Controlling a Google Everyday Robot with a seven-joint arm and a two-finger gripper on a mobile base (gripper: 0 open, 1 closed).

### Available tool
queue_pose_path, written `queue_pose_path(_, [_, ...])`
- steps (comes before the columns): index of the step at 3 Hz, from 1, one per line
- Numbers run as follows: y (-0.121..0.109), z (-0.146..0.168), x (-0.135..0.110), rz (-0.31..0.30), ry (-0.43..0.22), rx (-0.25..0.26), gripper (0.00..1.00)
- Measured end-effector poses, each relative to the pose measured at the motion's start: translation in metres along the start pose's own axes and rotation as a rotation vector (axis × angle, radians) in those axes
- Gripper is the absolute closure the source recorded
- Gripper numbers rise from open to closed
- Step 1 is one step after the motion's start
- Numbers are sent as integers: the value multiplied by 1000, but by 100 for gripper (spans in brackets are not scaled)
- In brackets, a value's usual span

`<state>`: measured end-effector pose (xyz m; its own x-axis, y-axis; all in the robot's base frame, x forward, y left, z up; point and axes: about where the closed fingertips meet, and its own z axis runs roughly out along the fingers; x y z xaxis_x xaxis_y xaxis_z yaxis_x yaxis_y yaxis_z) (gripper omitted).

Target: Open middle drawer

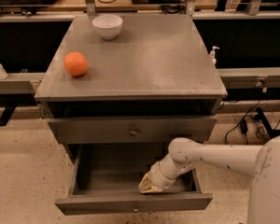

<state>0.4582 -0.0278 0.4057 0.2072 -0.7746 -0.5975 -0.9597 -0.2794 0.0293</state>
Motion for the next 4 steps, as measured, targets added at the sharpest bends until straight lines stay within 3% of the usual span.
queue_pose_path(1, [3, -1, -2, -5, -5, -8, 100])
queue_pose_path(2, [16, -1, -11, -7, -38, -50, 100])
queue_pose_path(3, [16, -1, -11, -7, -39, -50, 100])
queue_pose_path(4, [17, -14, -28, 4, -96, -14, 100])
